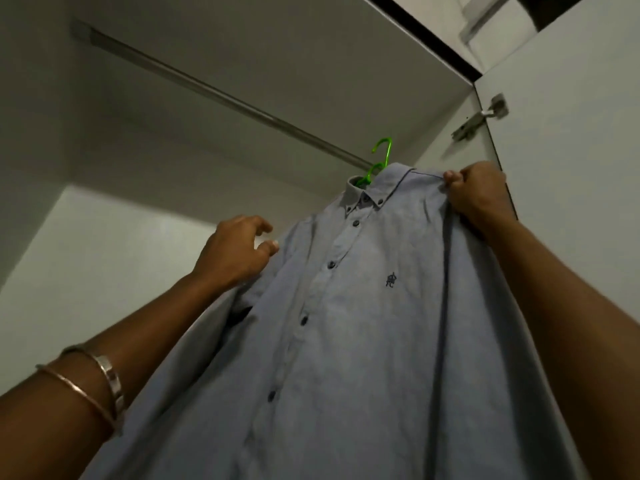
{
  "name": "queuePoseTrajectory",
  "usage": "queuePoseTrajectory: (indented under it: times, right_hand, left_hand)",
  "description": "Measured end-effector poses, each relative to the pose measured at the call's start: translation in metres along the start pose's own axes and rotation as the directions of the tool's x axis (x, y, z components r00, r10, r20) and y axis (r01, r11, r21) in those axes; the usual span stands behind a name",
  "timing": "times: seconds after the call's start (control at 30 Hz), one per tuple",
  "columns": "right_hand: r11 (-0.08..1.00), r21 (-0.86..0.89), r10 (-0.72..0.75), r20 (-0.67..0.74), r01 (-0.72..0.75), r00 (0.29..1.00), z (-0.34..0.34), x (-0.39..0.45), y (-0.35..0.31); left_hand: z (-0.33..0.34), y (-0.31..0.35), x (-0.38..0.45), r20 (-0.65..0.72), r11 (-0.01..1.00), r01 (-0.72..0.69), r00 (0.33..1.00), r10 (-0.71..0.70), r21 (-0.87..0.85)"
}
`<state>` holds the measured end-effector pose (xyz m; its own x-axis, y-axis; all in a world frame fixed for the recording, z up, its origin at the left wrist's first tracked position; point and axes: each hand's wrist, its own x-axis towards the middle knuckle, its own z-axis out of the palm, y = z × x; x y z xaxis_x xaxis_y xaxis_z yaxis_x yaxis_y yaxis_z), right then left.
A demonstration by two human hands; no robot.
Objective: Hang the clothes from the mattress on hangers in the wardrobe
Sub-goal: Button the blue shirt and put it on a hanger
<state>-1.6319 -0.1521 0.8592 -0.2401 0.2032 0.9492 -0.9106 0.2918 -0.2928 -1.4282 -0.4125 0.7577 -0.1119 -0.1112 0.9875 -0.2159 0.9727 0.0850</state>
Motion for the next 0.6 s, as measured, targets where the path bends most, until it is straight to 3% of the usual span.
queuePoseTrajectory:
  times: [0.23, 0.5, 0.6]
  right_hand:
    - [0.999, -0.015, 0.036, -0.11, -0.038, 0.993, 0.066, 0.055, 0.032]
    - [0.999, -0.035, -0.028, -0.108, 0.024, 0.994, 0.102, 0.135, 0.057]
    - [0.985, -0.136, -0.11, -0.011, 0.108, 0.994, 0.08, 0.161, 0.052]
  left_hand:
    - [0.093, -0.01, 0.01, 0.125, 0.993, -0.063, 0.991, 0.05, 0.096]
    - [0.16, -0.014, 0.061, 0.134, 0.988, -0.073, 0.989, 0.056, 0.132]
    - [0.166, -0.009, 0.072, 0.119, 0.987, -0.051, 0.992, 0.033, 0.154]
